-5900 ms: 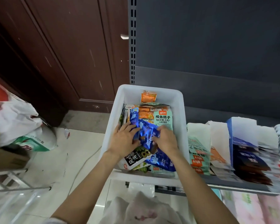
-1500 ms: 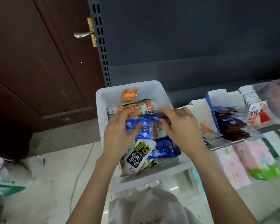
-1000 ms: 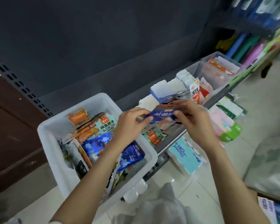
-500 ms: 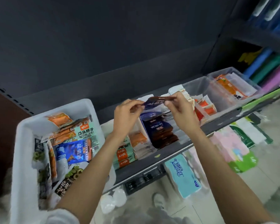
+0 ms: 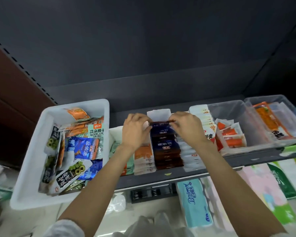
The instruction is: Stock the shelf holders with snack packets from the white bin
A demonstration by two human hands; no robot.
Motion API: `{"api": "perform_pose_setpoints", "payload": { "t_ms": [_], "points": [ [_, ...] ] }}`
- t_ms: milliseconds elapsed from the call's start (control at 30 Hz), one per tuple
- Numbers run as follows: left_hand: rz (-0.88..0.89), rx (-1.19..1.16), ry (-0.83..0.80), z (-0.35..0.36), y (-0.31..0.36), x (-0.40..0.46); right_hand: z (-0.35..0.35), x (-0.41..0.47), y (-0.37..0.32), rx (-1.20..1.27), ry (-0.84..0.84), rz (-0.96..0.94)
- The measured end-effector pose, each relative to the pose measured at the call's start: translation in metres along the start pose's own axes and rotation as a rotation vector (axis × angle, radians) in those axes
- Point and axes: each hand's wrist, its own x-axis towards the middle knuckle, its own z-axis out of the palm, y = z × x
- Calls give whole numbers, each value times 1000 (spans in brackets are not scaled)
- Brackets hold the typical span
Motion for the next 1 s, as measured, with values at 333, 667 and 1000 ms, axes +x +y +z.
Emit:
{"api": "perform_pose_setpoints", "payload": {
  "t_ms": [333,667,1000],
  "points": [
    [117,-104,-146,-23,-11,-27,-7,-6,-27,-13,-82,-139],
    [-374,-138,233,-99,-106,-138,36,8,-161,279,-242,-367],
    [-389,10,-64,-112,-243,-136,152,74,-255,-10,-339,-58]
  ]
}}
